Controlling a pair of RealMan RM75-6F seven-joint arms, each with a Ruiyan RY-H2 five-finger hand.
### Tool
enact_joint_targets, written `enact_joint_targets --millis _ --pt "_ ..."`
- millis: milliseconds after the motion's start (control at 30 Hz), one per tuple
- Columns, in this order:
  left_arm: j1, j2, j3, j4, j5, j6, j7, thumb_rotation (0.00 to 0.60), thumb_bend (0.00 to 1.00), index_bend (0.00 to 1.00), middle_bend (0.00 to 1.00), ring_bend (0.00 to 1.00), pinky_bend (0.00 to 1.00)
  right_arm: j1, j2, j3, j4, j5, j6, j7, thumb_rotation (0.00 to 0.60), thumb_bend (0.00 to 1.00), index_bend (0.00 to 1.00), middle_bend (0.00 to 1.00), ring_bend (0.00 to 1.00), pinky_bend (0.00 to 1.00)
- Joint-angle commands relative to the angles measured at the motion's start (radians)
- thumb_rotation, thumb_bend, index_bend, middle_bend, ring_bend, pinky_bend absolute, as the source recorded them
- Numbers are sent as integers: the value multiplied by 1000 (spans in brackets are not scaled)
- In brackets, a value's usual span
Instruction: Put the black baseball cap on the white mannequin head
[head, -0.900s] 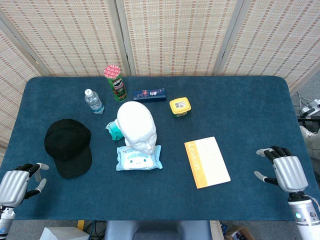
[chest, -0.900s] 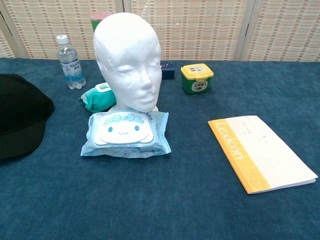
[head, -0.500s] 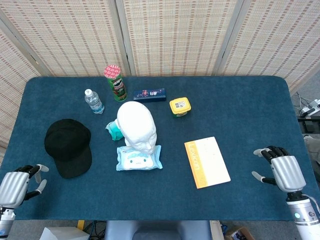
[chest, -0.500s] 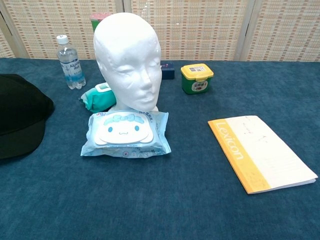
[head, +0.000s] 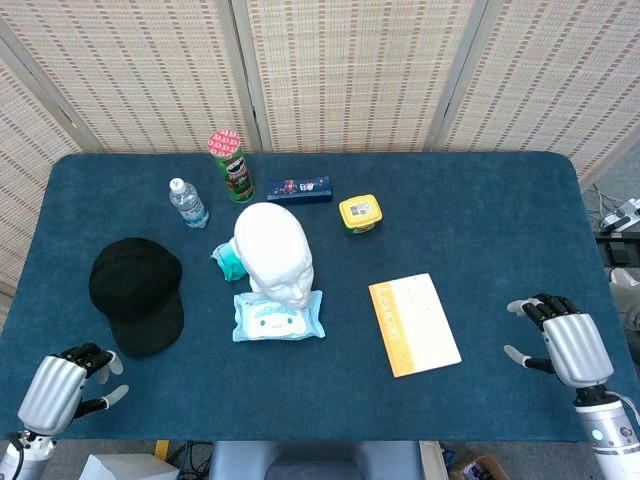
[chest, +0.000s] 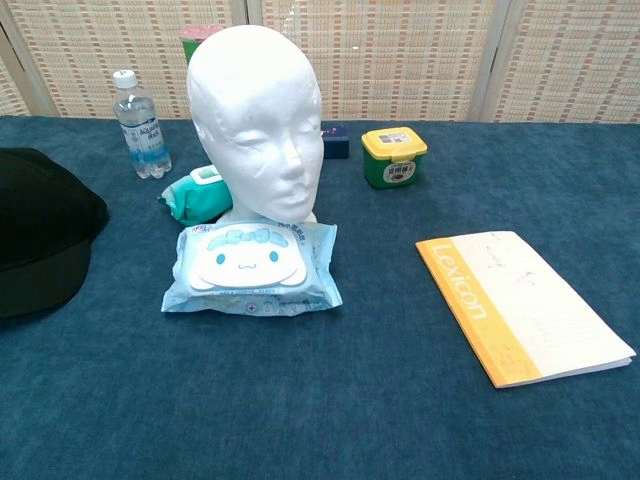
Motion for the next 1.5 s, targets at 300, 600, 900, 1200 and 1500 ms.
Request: enact_joint_targets --millis 300,600,900,1200,1500 --pt "-57 -78 9 -25 -27 -165 173 600 34 648 800 549 655 -14 15 -2 16 -10 34 78 600 52 382 450 307 318" --pt "-108 -102 -12 -70 -87 -283 290 600 34 652 802 549 655 -11 22 -1 17 -5 30 99 600 51 383 450 307 317" --pt "-147 -134 -50 -88 -178 -369 374 600 34 671 821 564 656 -8 24 -2 16 -3 23 97 600 52 382 450 307 317" --pt "-186 -156 -94 -86 -297 -449 452 600 34 688 844 583 657 -6 28 -1 13 3 17 101 600 52 383 450 307 318" --pt "-201 -162 -110 -89 -399 -496 518 600 34 703 858 596 657 -5 32 -2 14 2 18 111 600 51 383 450 307 318"
